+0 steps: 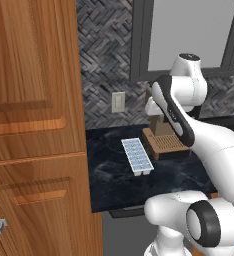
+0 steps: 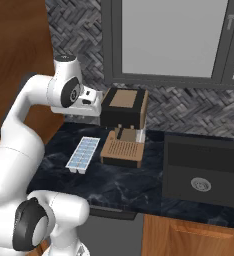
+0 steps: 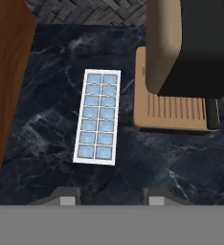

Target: The ice cube tray has been filled with water. Take the tray and place it in the freezer to make ice. Close the freezer door after placing the tray.

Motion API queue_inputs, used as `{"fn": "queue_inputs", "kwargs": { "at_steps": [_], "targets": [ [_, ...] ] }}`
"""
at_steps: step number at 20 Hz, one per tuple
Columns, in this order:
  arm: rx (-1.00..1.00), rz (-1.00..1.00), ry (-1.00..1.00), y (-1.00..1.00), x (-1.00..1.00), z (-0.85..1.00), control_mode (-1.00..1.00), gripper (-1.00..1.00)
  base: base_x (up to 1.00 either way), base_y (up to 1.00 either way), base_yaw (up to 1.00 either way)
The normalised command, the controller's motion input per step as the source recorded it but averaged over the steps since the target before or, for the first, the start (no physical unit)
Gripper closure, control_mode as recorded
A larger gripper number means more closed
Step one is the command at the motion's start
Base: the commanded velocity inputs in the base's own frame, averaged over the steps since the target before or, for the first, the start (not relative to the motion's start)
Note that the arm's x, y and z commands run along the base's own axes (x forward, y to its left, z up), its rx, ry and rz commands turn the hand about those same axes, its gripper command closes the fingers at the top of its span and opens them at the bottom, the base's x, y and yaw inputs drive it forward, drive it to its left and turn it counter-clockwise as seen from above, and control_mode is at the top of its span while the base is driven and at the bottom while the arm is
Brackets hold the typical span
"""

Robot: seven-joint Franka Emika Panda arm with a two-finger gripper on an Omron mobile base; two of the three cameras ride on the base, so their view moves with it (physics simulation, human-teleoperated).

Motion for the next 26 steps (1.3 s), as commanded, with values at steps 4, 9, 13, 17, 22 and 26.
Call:
{"fn": "queue_inputs", "kwargs": {
  "at_steps": [4, 9, 13, 17, 22, 26],
  "targets": [
    [0.00, -0.02, 0.00, 0.00, -0.31, 0.00, -1.00, -1.00, 0.00, 0.00, 0.00],
    [0.00, -0.04, 0.00, 0.05, -0.24, -0.15, -1.00, -1.00, 0.00, 0.00, 0.00],
    [0.00, -0.03, 0.00, 0.08, -0.14, -0.24, -1.00, -1.00, 0.00, 0.00, 0.00],
    [0.00, -0.11, -0.02, 0.12, -0.10, -0.19, -1.00, -1.00, 0.00, 0.00, 0.00],
    [0.01, -0.17, -0.03, 0.11, -0.12, -0.02, -1.00, -1.00, 0.00, 0.00, 0.00],
    [0.16, -0.16, 0.00, 0.00, -0.27, -0.22, -1.00, -1.00, 0.00, 0.00, 0.00]
  ]
}}
